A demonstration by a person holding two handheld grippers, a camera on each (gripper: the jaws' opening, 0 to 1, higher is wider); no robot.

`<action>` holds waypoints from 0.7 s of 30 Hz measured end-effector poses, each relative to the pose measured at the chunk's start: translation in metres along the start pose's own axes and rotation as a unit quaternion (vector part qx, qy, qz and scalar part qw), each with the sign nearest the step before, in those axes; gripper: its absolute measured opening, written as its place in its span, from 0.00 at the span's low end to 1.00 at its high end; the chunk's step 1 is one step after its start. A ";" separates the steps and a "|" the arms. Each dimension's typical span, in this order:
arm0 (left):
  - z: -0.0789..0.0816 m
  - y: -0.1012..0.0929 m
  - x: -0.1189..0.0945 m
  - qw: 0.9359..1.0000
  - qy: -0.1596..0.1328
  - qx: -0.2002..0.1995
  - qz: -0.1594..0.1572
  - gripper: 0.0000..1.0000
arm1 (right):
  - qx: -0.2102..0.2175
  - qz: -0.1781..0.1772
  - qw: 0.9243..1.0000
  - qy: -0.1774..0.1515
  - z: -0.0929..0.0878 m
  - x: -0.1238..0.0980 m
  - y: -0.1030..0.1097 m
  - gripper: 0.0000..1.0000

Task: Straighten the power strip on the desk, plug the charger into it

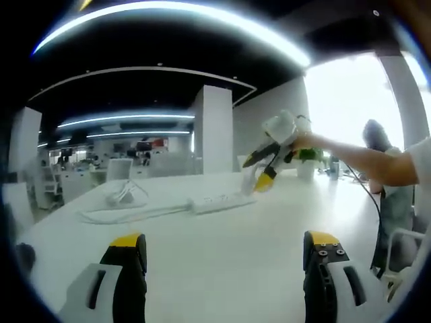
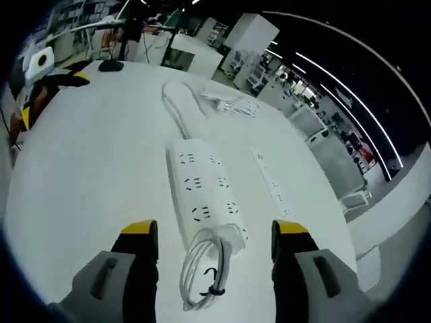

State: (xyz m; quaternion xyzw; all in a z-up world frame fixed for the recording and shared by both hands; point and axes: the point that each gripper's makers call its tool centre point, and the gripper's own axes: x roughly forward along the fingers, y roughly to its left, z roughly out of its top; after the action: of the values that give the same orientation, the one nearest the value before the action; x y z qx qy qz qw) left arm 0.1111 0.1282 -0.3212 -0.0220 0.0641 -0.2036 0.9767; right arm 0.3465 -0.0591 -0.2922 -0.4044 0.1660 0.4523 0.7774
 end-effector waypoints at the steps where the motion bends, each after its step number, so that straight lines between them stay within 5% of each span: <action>1: 0.000 0.000 0.000 1.000 0.000 0.000 0.000 0.99 | 0.001 -0.004 1.000 -0.006 0.001 -0.002 -0.001 0.70; 12: 0.002 -0.001 -0.003 1.000 -0.004 0.002 -0.004 0.99 | 0.060 -0.024 0.994 -0.083 0.018 -0.015 0.000 0.92; 21: 0.004 -0.002 -0.003 1.000 -0.007 0.000 -0.010 0.99 | 0.106 -0.033 0.985 -0.132 0.020 -0.028 0.006 1.00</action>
State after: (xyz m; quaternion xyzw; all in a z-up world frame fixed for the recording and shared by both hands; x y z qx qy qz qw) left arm 0.1085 0.1279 -0.3169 -0.0237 0.0574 -0.2136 0.9749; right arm 0.3247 -0.0576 -0.2648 -0.2613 0.0955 0.4560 0.8454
